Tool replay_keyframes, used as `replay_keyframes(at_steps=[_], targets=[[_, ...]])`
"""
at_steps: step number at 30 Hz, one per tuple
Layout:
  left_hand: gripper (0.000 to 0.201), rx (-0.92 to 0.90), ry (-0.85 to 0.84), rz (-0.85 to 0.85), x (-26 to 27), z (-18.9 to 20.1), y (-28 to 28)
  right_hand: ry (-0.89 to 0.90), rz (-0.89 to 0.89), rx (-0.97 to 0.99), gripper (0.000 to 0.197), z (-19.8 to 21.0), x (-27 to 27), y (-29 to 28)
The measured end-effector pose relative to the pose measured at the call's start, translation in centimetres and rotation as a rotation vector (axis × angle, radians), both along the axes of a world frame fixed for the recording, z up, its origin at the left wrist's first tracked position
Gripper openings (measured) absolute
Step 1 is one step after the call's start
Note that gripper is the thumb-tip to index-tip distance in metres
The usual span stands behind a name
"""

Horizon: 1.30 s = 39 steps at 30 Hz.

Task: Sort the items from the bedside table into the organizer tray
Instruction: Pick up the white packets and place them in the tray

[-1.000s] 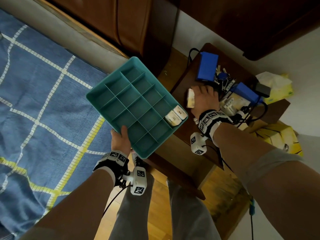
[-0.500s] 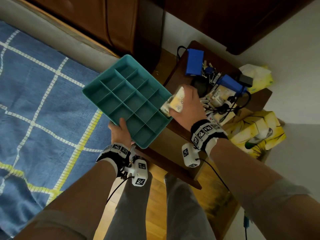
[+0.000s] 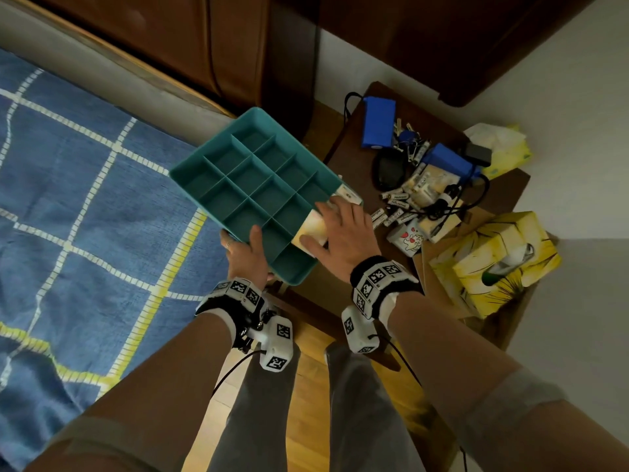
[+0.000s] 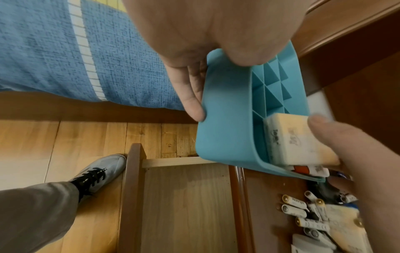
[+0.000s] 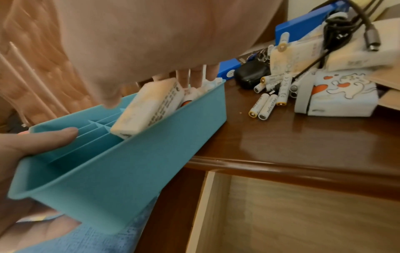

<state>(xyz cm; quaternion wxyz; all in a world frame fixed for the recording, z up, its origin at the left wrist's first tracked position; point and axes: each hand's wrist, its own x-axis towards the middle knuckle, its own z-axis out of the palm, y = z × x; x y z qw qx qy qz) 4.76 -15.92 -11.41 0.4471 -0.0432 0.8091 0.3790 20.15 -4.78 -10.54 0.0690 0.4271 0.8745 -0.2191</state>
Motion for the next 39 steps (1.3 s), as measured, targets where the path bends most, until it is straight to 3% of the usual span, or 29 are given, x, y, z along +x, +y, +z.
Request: replay_keyframes(at_steps=[5,11,16,21,27,29,35,39], targets=[[0.088,-0.027,0.105,-0.175,1.4,-0.7,0.3,0.088,-0.127,0.017,0.069,0.0,1.0,0.7],[0.072,-0.042,0.131,-0.308,1.6,-0.8,1.4,0.049,-0.06,-0.017,0.07,0.4,1.3,5.3],[0.057,0.062,0.02,-0.19,0.9,-2.0,0.6,0.102,-0.115,-0.099,0.064,0.7,2.3,4.5],[0.071,0.067,-0.014,-0.17,-0.3,-2.4,0.3,0.073,-0.059,-0.157,0.067,0.3,3.6,2.9],[0.041,0.137,-0.018,-0.137,-0.4,-1.4,1.6,-0.04,0.013,-0.071,0.085,0.1,4.0,2.2],[0.04,0.13,-0.046,-0.115,-0.1,-1.1,1.8,-0.075,0.005,-0.045,0.086,0.2,3.9,1.9],[0.045,0.109,-0.123,-0.035,0.4,-0.5,1.5,-0.04,0.016,-0.041,0.058,0.8,2.9,0.6],[0.049,0.116,-0.113,-0.036,0.7,-0.4,1.3,0.058,-0.087,-0.129,0.044,0.7,2.7,0.3]])
